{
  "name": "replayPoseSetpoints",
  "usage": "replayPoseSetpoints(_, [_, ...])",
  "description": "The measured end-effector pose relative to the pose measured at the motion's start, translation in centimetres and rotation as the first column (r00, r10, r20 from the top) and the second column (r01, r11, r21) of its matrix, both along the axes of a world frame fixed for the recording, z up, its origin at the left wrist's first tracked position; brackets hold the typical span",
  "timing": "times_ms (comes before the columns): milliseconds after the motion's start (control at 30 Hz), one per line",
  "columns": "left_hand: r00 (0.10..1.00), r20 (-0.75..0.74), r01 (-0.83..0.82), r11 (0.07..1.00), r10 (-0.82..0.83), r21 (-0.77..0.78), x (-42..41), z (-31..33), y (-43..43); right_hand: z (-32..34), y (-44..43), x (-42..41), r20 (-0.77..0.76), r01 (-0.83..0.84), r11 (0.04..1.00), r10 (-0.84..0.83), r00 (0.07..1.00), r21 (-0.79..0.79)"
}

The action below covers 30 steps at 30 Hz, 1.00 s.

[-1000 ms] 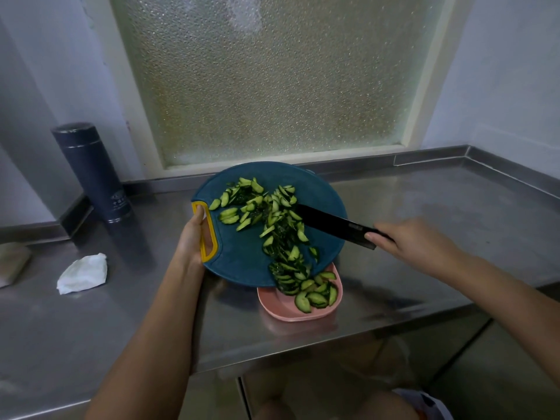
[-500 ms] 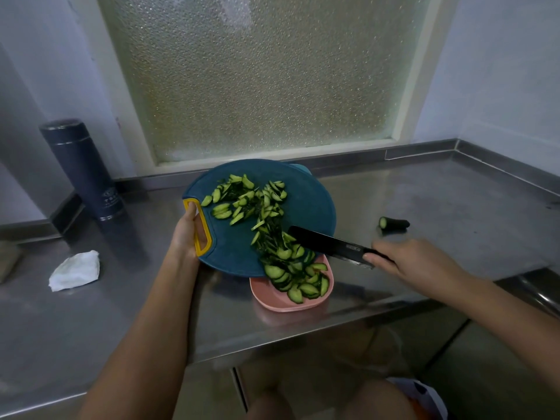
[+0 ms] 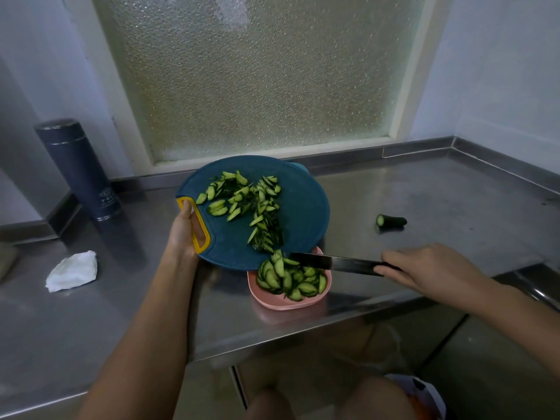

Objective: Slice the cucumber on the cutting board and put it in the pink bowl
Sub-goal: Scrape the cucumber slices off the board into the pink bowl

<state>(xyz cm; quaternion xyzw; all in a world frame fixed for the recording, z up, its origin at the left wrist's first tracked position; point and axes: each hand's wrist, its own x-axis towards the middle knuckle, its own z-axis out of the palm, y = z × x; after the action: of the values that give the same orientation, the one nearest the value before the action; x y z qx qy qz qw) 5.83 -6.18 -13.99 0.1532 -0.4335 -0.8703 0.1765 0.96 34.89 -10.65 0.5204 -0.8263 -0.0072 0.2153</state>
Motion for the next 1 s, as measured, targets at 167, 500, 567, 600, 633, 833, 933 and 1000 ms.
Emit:
replayPoseSetpoints(167, [0.999,-0.018,0.028,1.000,-0.028,0.011,-0.2,-0.1,0.0,1.6,-0.8,-1.3,-0.005,0.097,0.990,-0.099,0.995,-0.104])
replayPoseSetpoints(500, [0.989,-0.057,0.137,0.989,-0.134,0.052,0.3,0.7,1.1,5.0,-8.5,-10.3,0.152,0.362,0.919,-0.340,0.928,-0.156])
replayPoseSetpoints(567, [0.986,-0.065,0.156,0.986,-0.153,0.052,0.3,0.8,1.1,5.3,-9.6,-11.2,0.188,0.396,0.908,-0.369,0.910,-0.135])
replayPoseSetpoints(600, [0.985,-0.065,0.161,0.986,-0.157,0.054,0.3,0.8,1.1,5.4,-10.0,-11.4,0.189,0.403,0.907,-0.377,0.907,-0.125])
replayPoseSetpoints(633, [0.986,-0.065,0.160,0.985,-0.156,0.060,0.3,0.7,1.1,5.4,-10.4,-11.4,0.180,0.408,0.906,-0.385,0.905,-0.112])
replayPoseSetpoints(833, [0.990,-0.048,0.135,0.988,-0.131,0.072,-0.2,0.1,0.6,4.2,-10.3,-10.9,0.190,0.281,0.953,-0.258,0.947,-0.110])
replayPoseSetpoints(933, [0.991,-0.046,0.129,0.988,-0.126,0.083,-0.3,0.0,0.7,3.6,-9.0,-10.6,0.255,0.251,0.964,-0.223,0.941,-0.084])
replayPoseSetpoints(1000, [0.993,-0.031,0.119,0.989,-0.117,0.088,-0.5,-0.1,1.0,3.4,-8.1,-10.5,0.260,0.240,0.969,-0.218,0.941,-0.057])
